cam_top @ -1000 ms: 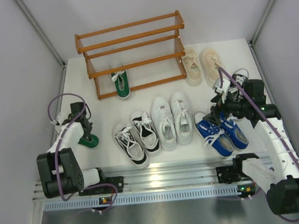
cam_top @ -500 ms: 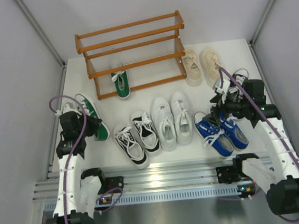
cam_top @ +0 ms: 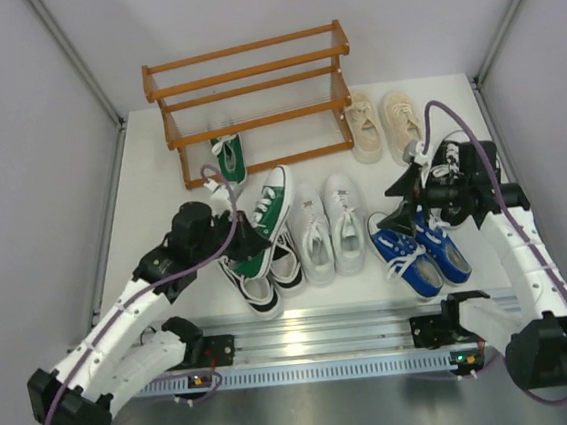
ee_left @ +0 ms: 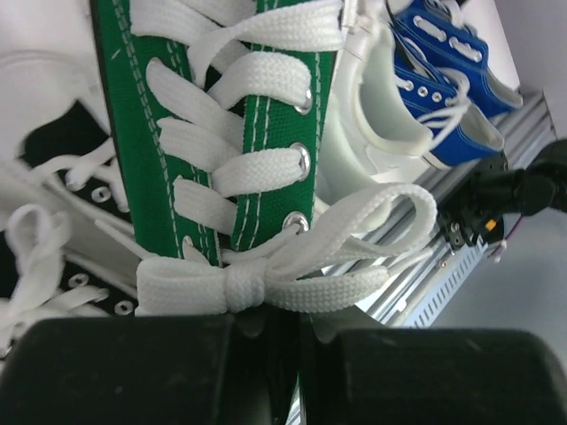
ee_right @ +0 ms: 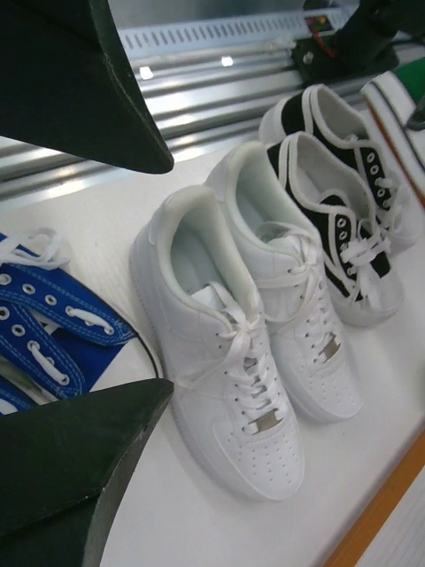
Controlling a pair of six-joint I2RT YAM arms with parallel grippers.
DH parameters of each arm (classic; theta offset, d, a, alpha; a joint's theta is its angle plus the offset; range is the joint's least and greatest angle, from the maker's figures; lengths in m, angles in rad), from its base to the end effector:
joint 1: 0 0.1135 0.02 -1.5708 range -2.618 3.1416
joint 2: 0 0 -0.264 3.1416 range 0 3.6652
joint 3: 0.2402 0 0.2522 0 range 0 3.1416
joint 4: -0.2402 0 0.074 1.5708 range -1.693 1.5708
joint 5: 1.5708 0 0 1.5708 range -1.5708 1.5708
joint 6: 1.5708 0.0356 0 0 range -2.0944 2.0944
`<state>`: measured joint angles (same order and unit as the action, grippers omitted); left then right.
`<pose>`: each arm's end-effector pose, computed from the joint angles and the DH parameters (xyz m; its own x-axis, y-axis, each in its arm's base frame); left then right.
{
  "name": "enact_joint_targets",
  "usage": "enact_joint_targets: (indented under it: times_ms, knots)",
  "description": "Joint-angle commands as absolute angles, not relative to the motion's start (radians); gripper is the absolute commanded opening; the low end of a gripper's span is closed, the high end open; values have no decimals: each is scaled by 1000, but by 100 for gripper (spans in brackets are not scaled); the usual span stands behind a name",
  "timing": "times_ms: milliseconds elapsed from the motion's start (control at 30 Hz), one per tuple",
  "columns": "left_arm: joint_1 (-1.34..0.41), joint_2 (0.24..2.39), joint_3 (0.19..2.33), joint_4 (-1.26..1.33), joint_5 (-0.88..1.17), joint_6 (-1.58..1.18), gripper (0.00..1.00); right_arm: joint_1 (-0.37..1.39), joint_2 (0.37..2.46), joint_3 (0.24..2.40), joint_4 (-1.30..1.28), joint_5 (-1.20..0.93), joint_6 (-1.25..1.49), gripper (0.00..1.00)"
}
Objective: Place and organize the shoes onto the shoe shelf
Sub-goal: Pick up the shoe at the center of the board.
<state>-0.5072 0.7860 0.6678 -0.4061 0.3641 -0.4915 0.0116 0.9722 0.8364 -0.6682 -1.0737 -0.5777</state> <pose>0.1482 -0.0969 0.2773 -0.7272 -0.1004 -0.6791 0.4312 0.7029 -0.5657 0.1848 0.0334 0.2924 -0.2672 -0.2635 -0.9269 -0.9087 0.3890 0.1514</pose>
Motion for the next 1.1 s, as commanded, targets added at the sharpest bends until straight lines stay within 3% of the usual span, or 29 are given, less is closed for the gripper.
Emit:
enact_joint_targets:
  times_ms: [0, 167, 300, 400, 767, 933, 1067]
  knots:
    - [-679, 837, 767, -216, 246, -440, 0, 40, 1034, 942, -661, -1235, -485, 99]
    - [-837, 972, 847, -126, 131, -439, 0, 92, 1092, 965, -432, -1178, -157, 99]
    - [-940, 1078, 899, -72, 89, -434, 0, 199, 1078, 957, -319, -782, 192, 99]
    - [-980, 1152, 934, -40, 74, -440, 0, 245, 1059, 930, -269, -642, 331, 100]
    - [-1058, 1255, 971, 69, 55, -471, 0, 244, 1069, 812, -111, -659, 524, 99]
    - [-1069, 1278, 974, 90, 44, -479, 0, 230, 1100, 789, -52, -736, 569, 76]
    - [-1071, 1285, 960, 136, 60, -489, 0, 183, 1095, 755, 67, -814, 615, 39]
